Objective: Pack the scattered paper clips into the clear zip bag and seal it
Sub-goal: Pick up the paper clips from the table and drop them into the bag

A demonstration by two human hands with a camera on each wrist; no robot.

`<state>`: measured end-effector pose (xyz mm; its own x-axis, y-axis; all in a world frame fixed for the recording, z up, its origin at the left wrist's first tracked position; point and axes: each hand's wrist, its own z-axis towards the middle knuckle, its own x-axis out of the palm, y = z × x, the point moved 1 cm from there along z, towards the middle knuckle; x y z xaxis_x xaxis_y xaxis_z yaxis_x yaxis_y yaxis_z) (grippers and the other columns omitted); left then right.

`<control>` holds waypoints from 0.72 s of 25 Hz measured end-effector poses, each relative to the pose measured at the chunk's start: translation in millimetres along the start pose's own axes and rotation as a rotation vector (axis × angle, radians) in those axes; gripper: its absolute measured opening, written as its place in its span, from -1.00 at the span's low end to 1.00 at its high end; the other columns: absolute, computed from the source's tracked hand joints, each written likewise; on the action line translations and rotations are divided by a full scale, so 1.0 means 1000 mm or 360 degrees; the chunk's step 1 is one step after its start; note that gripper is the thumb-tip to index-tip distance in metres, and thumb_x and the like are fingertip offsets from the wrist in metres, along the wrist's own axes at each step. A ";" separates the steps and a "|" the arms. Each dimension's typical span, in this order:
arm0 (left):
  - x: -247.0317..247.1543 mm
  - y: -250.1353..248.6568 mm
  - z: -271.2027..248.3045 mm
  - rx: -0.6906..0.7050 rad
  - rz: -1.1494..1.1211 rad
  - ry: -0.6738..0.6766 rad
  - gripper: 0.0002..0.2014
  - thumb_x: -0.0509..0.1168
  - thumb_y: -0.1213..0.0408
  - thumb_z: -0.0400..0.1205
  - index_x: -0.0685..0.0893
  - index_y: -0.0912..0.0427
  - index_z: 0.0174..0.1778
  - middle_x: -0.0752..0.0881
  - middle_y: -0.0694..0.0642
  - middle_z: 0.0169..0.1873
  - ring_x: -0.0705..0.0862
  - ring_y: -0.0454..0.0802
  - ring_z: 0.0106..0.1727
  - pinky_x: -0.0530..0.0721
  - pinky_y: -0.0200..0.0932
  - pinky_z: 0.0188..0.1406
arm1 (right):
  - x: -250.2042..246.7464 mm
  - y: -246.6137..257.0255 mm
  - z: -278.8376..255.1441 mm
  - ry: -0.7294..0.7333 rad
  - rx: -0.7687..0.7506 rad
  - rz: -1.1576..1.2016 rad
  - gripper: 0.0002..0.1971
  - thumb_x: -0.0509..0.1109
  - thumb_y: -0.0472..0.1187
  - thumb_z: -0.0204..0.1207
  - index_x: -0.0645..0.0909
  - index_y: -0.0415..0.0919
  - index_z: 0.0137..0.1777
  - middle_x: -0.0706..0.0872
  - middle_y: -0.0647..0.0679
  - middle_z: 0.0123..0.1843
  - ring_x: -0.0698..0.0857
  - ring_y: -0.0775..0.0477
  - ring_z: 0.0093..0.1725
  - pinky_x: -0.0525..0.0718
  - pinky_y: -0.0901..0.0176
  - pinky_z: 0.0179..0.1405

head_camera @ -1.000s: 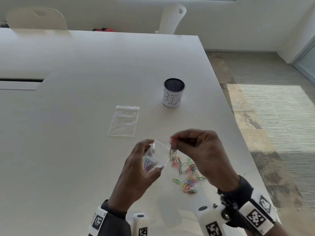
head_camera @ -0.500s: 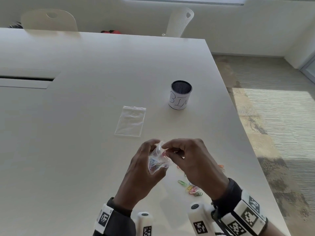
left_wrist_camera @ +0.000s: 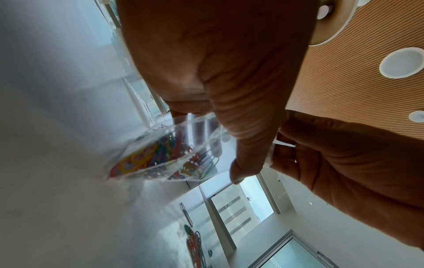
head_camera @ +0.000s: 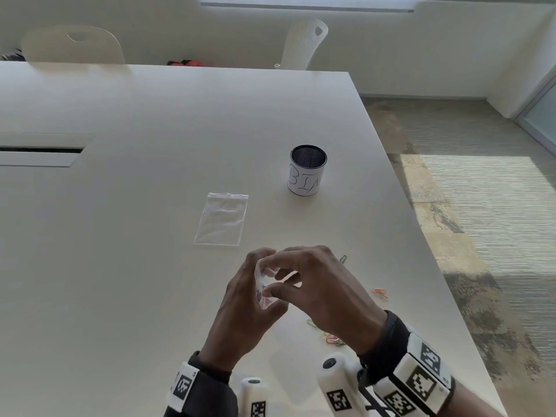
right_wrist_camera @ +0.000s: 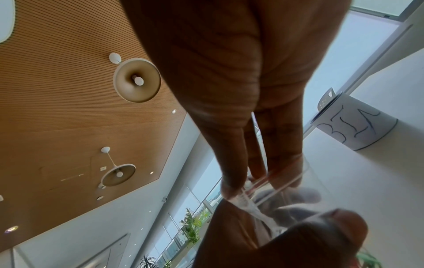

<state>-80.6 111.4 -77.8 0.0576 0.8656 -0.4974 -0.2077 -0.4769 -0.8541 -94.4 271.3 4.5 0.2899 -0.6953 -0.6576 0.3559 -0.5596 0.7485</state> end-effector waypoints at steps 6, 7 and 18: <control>0.003 0.001 0.002 0.0052 -0.0006 -0.0074 -0.41 0.61 0.37 0.50 0.52 -0.08 0.36 0.72 -0.14 0.00 0.75 -0.05 0.06 0.72 -0.27 -0.04 | -0.025 -0.010 -0.005 -0.0330 -0.0020 0.0068 -0.85 0.56 -0.29 0.63 0.86 -0.12 0.14 0.87 0.11 0.00 0.86 0.18 -0.06 0.82 0.30 0.02; 0.003 0.001 0.001 0.0059 -0.0002 -0.0077 -0.43 0.62 0.36 0.51 0.53 -0.07 0.35 0.71 -0.14 -0.01 0.73 -0.03 0.06 0.72 -0.25 -0.04 | -0.033 -0.020 -0.006 -0.0425 0.0022 0.0018 -0.86 0.55 -0.30 0.63 0.86 -0.13 0.13 0.87 0.12 -0.01 0.85 0.19 -0.07 0.82 0.31 0.02; 0.005 0.000 0.001 0.0017 0.0016 -0.0057 -0.41 0.65 0.33 0.50 0.54 -0.10 0.35 0.69 -0.19 0.04 0.71 -0.06 0.12 0.73 -0.36 -0.12 | -0.018 -0.127 -0.005 -0.0014 0.0464 -0.0764 -0.68 0.25 -0.37 0.77 0.68 -0.24 0.45 0.68 -0.12 0.27 0.71 -0.12 0.27 0.73 0.16 0.29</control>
<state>-81.4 115.5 -79.8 0.0203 0.8658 -0.5000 -0.2185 -0.4842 -0.8473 -140.0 357.1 -79.4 0.1482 -0.3349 -0.9305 0.1852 -0.9149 0.3587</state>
